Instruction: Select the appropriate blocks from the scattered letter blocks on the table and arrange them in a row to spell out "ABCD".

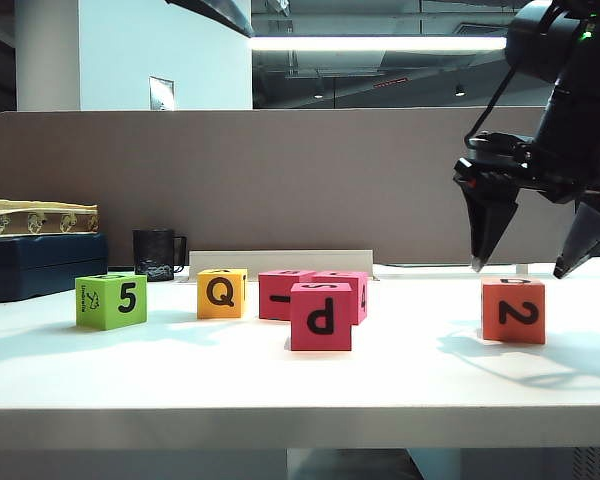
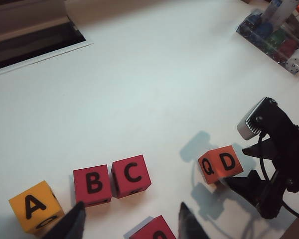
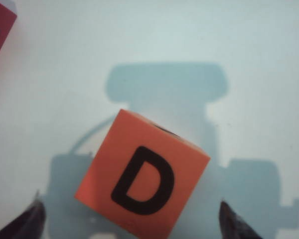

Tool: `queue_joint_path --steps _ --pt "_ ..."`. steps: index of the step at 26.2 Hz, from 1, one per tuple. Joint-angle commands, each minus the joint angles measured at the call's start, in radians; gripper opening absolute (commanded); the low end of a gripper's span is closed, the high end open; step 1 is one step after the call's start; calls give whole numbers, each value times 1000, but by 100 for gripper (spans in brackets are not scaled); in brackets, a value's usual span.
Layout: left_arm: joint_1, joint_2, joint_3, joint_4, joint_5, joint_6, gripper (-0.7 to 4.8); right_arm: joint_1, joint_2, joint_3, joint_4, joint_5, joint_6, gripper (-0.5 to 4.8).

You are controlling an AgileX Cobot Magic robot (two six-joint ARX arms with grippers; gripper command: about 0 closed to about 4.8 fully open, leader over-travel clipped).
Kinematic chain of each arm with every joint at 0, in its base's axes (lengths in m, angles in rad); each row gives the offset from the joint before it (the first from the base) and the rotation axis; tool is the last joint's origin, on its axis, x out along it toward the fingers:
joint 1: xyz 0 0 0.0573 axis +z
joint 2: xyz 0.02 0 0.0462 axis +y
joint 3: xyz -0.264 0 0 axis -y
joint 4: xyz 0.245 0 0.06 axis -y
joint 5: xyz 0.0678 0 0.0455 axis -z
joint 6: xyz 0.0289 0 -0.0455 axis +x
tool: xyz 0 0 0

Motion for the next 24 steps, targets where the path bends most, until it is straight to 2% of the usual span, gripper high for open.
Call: queue_joint_path --steps 1,21,22,24 --pt "-1 -12 6 7 5 8 233 0 2 4 28 3 2 466" --pt "-1 -24 6 7 5 8 233 2 109 5 96 -8 31 462" --pt "-1 -24 6 7 5 8 233 2 109 5 108 -24 31 453" --pt "-1 -24 6 7 5 10 233 2 109 5 127 -45 31 399"
